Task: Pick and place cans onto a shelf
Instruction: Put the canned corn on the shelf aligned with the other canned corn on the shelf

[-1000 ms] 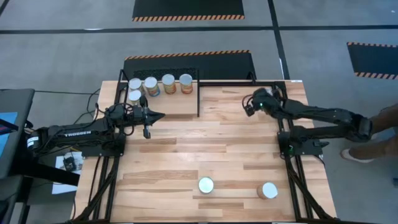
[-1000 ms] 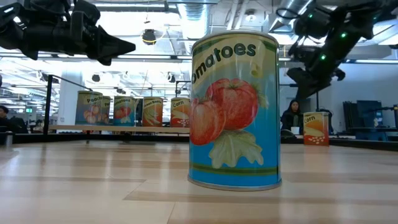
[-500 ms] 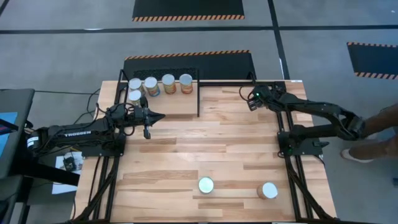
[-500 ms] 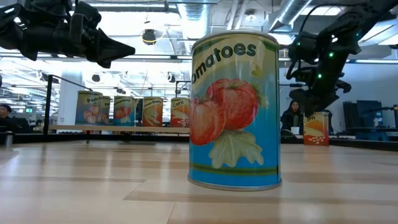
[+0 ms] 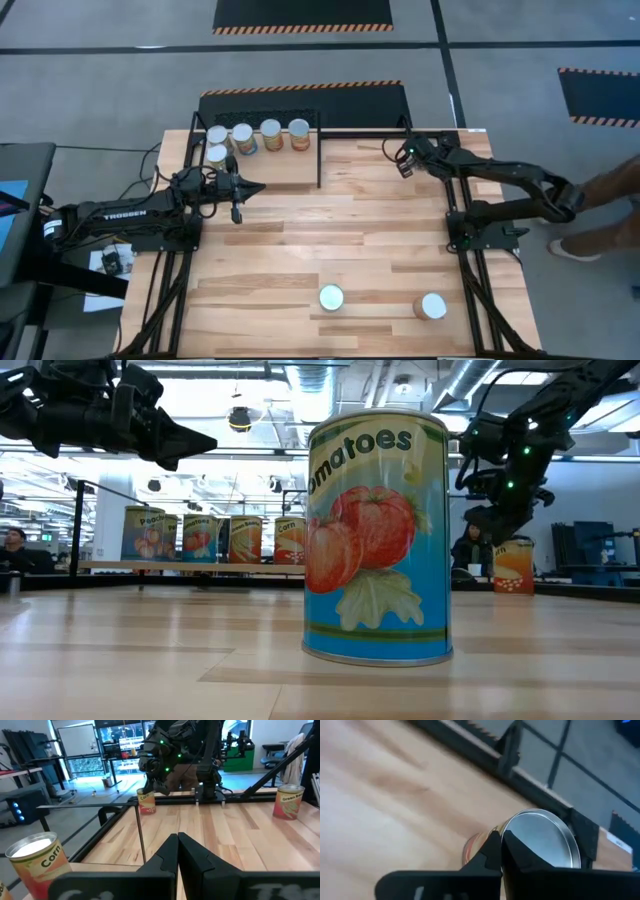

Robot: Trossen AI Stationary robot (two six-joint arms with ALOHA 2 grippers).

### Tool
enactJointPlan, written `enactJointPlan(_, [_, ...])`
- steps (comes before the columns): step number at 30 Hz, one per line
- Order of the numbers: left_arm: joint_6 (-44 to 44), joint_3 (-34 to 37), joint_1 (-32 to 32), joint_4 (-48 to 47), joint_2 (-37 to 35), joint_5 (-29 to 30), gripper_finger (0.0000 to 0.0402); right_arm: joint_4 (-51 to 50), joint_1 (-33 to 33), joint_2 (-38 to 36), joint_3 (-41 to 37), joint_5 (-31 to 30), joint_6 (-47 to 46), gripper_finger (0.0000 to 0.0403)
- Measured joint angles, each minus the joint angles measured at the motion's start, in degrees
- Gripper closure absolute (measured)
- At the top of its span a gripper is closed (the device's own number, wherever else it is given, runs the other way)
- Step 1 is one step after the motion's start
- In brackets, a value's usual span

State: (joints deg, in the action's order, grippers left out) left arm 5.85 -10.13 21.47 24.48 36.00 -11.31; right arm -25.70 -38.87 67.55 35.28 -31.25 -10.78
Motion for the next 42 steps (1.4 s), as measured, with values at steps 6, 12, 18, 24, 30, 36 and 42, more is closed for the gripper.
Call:
enactJointPlan(6, [-0.1,0.0,0.0,-0.9,0.0,1.5,0.0401,-5.5,5.8,-3.3,6.0,4.3,-0.2,0.0398])
enactJointPlan(12, [0.3,0.0,0.0,-1.0,0.0,2.6,0.0401,-9.1,16.6,-3.8,13.8,4.5,-2.7,0.0398])
enactJointPlan(18, [0.3,0.0,0.0,-1.0,0.0,2.6,0.0401,-9.8,28.8,-3.4,22.1,4.2,-5.5,0.0397])
enactJointPlan(24, [0.3,0.0,0.0,-1.0,0.0,2.7,0.0401,-10.4,39.0,-3.3,30.0,4.0,-7.8,0.0398])
enactJointPlan(30, [0.3,0.0,0.0,-1.0,0.0,2.8,0.0401,-4.7,44.8,1.2,37.2,3.8,-0.9,0.0397])
enactJointPlan(36, [0.5,0.0,0.0,-0.9,0.0,3.0,0.0401,-4.1,44.3,11.0,47.3,3.8,9.3,0.0397])
enactJointPlan(42, [0.5,0.0,0.0,-1.0,0.0,3.0,0.0401,-4.2,40.4,22.7,58.8,6.9,19.2,0.0398])
